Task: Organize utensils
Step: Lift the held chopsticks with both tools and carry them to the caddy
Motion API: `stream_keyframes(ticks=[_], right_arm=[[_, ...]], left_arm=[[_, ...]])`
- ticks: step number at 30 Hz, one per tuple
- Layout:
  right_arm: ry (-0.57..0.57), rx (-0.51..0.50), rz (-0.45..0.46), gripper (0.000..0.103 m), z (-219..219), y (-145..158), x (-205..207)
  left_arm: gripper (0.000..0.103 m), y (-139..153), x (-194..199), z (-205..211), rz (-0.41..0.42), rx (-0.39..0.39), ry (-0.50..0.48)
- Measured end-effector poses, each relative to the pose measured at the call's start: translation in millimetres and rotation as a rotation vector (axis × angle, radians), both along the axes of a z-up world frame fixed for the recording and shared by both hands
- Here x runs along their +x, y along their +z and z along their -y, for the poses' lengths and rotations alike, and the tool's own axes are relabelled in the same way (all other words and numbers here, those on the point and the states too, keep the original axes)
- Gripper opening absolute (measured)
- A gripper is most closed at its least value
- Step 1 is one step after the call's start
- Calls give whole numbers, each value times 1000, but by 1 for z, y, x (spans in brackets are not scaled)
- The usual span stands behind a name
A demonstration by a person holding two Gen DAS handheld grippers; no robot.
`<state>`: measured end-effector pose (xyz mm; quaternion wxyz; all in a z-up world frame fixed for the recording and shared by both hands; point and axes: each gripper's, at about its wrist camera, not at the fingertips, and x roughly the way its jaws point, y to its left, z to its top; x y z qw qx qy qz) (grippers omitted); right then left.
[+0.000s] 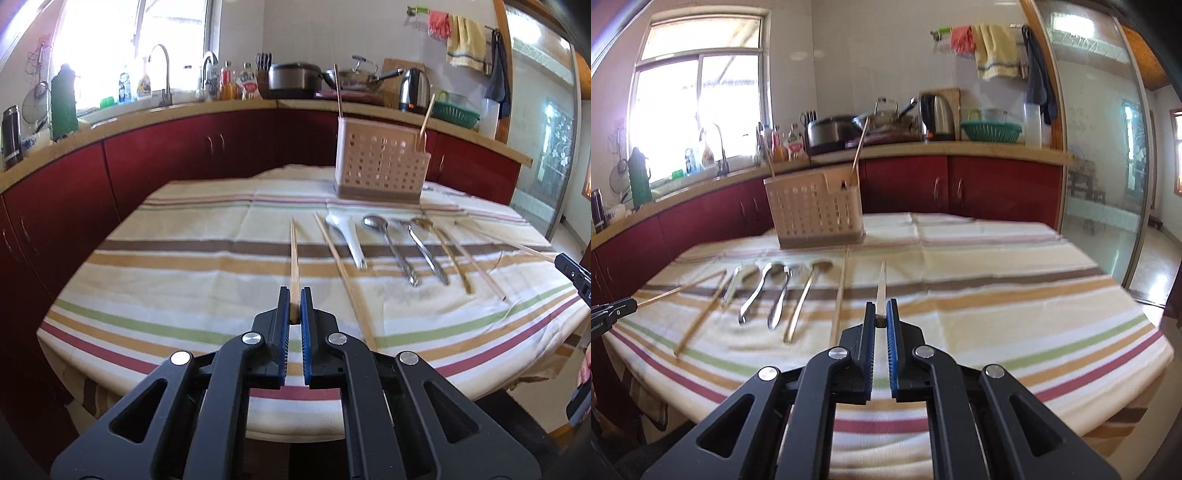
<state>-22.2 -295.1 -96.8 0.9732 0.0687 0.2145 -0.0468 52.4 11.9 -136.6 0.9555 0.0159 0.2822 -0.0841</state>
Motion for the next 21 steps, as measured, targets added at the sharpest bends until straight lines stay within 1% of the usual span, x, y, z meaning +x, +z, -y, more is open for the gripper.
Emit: stream_keyframes(ticks=[10,14,21], right_arm=[[-8,-18,115,7,9,52,4],[-1,-14,143,7,13,70,17],[8,-26,165,7,20,88,49]], left_arm=[[6,51,1,-9,95,-40,-4],[6,67,10,-9,116,-51,-17],[6,90,38,-5,151,-59,-34]])
